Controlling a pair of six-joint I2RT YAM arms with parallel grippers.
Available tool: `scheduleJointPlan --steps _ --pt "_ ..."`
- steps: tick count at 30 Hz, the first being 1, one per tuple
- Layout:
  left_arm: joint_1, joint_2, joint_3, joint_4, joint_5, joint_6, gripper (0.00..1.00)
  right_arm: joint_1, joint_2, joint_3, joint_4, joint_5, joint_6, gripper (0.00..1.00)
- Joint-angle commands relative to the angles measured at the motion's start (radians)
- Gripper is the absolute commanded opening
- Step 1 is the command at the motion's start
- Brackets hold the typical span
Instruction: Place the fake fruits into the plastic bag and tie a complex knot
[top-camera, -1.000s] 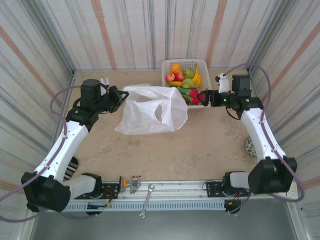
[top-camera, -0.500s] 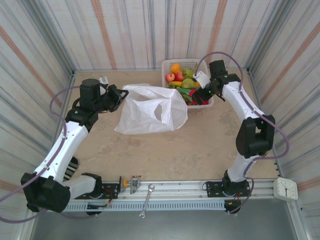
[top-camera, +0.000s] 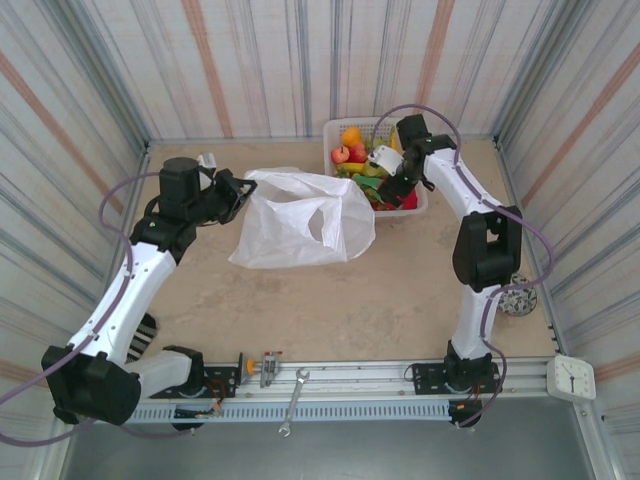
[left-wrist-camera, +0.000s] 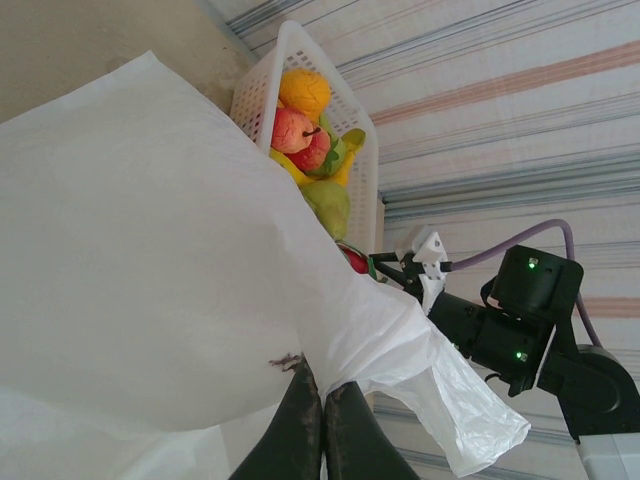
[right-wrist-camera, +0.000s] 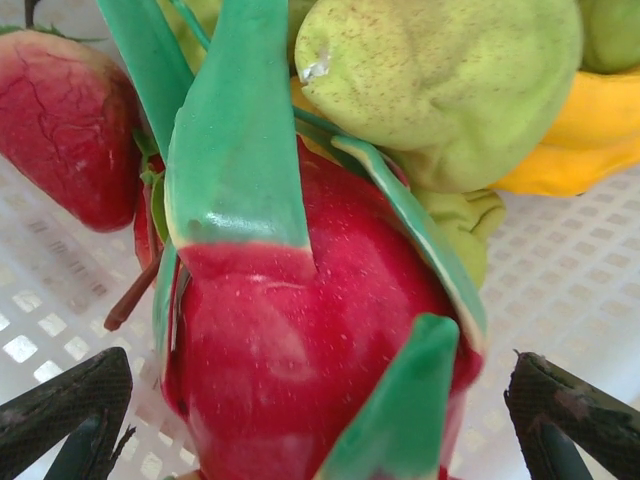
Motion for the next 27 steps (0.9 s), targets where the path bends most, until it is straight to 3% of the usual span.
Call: scheduleJointPlan --steps 1,16,27 --pt "0.006 -0.014 0.002 0.002 0.008 -0.003 0.0 0.008 0.034 0.039 -0.061 0.029 -0.031 0.99" --pt "0.006 -0.003 0.014 -0.003 0.016 0.002 0.0 0.018 0.178 0.109 -0.061 0.07 0.009 1.0" --pt "0.006 -0.004 0.016 -0.015 0.014 0.007 0.0 0.008 0.127 0.108 -0.061 0.025 0.038 0.8"
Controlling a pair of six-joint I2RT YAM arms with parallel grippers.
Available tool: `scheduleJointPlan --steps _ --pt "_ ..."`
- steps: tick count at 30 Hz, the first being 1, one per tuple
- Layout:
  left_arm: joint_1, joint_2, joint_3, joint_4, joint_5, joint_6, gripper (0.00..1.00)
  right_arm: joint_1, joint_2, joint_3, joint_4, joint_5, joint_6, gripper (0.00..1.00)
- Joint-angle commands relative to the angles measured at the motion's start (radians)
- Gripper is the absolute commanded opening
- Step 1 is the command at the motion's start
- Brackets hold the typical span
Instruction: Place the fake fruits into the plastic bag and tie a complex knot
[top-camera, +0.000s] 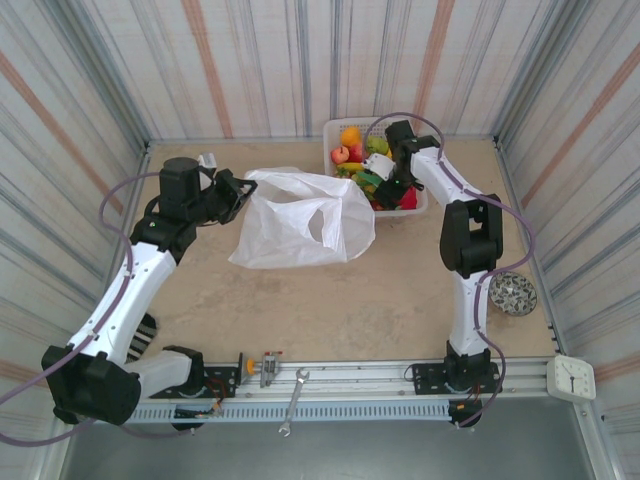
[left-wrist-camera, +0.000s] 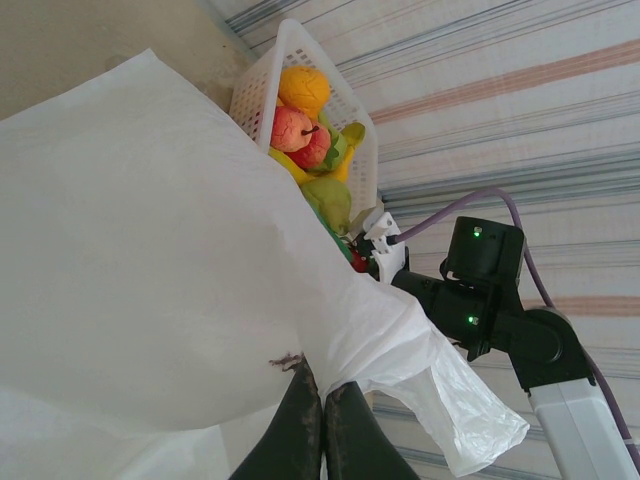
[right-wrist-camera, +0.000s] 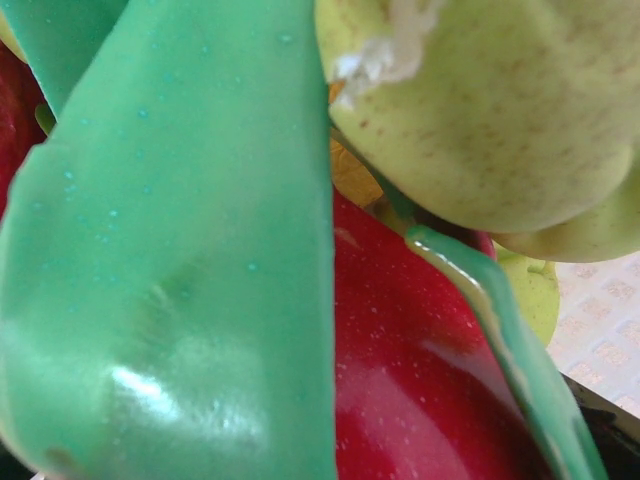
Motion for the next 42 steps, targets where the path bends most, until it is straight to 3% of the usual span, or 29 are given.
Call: scheduleJointPlan --steps 1,6,12,22,30,42 --pt "0.006 -0.003 0.017 -0.014 0.011 0.005 0.0 -0.003 -0.032 0.015 -0.041 -0.021 0.031 0.77" --pt "0.007 -0.005 0.019 -0.014 0.011 0.003 0.0 -0.008 -0.076 0.014 -0.037 -0.016 0.03 0.62" --pt "0.005 -0.004 0.02 -0.009 0.025 -0.002 0.0 -0.015 -0.138 0.015 -0.026 -0.036 0.049 0.59" --pt "0.008 0.015 0.036 0.0 0.023 -0.014 0.0 -0.067 -0.312 -0.007 0.017 -0.197 0.192 0.54" --pt "0.011 0.018 0.036 0.003 0.022 -0.012 0.0 -0.126 -0.585 -0.242 0.176 -0.363 0.369 0.53" --pt "0.014 0.016 0.024 0.008 0.028 -0.01 0.0 -0.118 -1.041 -0.675 0.528 -0.571 0.728 0.51"
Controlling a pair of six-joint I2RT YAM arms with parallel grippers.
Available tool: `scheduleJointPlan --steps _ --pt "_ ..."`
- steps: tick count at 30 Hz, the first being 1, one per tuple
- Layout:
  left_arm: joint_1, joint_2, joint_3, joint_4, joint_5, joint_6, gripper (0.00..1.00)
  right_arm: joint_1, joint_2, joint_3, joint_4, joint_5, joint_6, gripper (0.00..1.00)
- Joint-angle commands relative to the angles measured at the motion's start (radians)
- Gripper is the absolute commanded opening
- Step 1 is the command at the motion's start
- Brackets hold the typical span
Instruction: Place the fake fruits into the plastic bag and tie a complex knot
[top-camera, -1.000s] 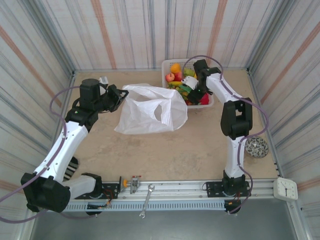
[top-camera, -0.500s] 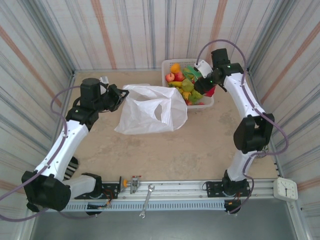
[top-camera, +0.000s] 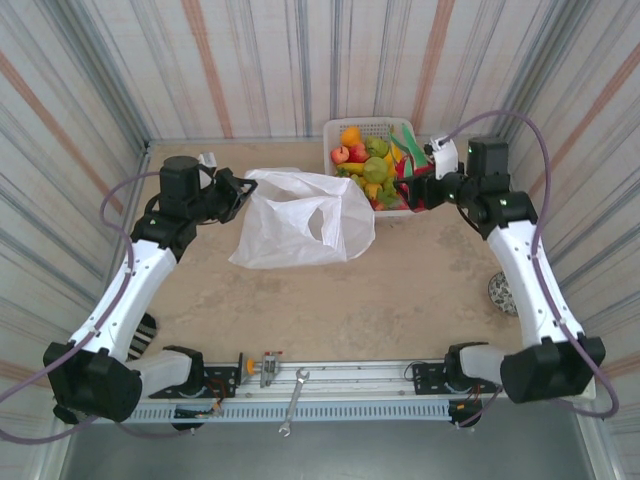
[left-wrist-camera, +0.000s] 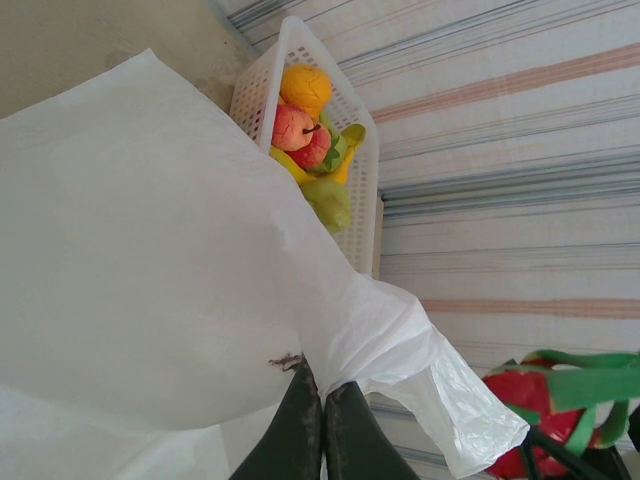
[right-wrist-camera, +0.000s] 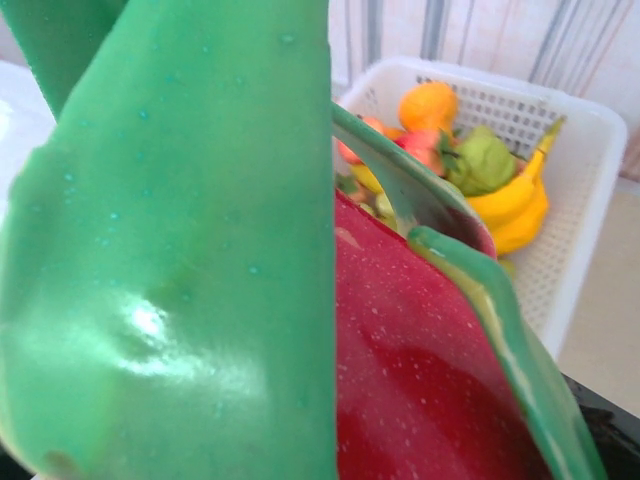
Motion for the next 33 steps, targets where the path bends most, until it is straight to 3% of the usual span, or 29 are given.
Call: scheduleJointPlan --steps 1,7,13,20,33 --pt "0.006 0.001 0.016 0.01 0.011 -0.003 0.0 0.014 -0.106 -0.076 0.196 -0.119 0.154 0.51" --pt "0.005 0.002 0.013 0.011 0.011 0.005 0.0 0.094 -0.233 -0.244 0.36 -0.157 0.251 0.51" --pt "0.006 0.005 0.011 0.017 0.021 0.006 0.0 0.237 -0.236 -0.378 0.551 -0.099 0.321 0.5" --pt "0.005 0.015 0.005 0.026 0.044 0.007 0.0 0.351 -0.139 -0.452 0.729 -0.03 0.361 0.5" --pt "-0.015 0.025 0.003 0.039 0.077 0.02 0.0 0.453 0.08 -0.417 1.008 -0.061 0.423 0.5"
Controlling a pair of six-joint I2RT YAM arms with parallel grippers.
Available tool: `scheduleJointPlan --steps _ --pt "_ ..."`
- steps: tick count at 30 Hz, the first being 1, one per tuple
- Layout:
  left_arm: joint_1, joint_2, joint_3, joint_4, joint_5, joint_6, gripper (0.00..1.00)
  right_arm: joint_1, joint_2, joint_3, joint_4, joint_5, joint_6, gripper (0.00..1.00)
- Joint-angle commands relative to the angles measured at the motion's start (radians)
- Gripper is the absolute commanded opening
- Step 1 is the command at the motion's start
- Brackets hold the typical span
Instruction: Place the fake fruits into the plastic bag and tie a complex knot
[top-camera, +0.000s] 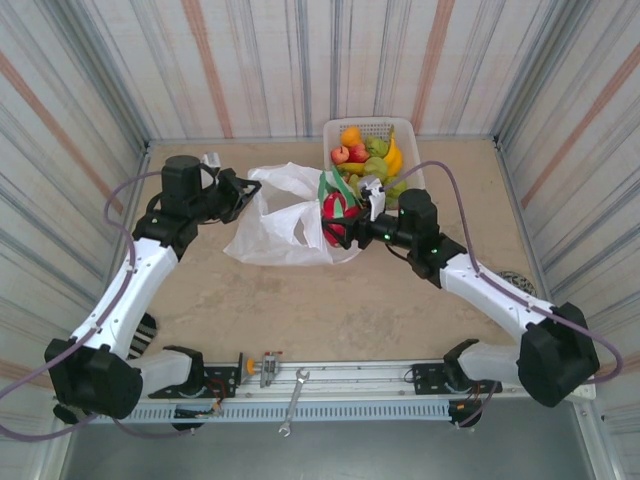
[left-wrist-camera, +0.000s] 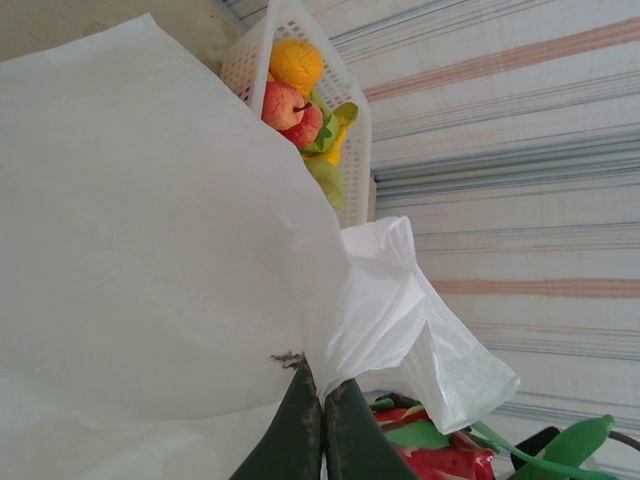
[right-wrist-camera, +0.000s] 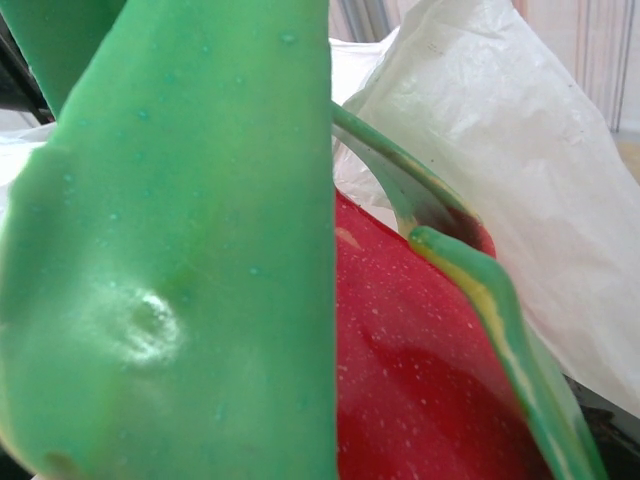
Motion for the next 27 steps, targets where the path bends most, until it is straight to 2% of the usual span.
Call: scheduleJointPlan --steps 1,15,27 --pt "-0.014 0.009 0.004 0.032 0.025 0.02 0.0 0.023 0.042 0.06 0.167 -0.021 0.034 0.5" --pt "-0.06 0.013 0.035 0.058 0.047 -0.006 0.0 0.056 0.203 0.038 0.346 -0.023 -0.014 0.5" --pt "-0.108 0.011 0.013 0.151 0.01 -0.118 0.0 0.061 0.272 0.02 0.338 -0.044 -0.016 0.53"
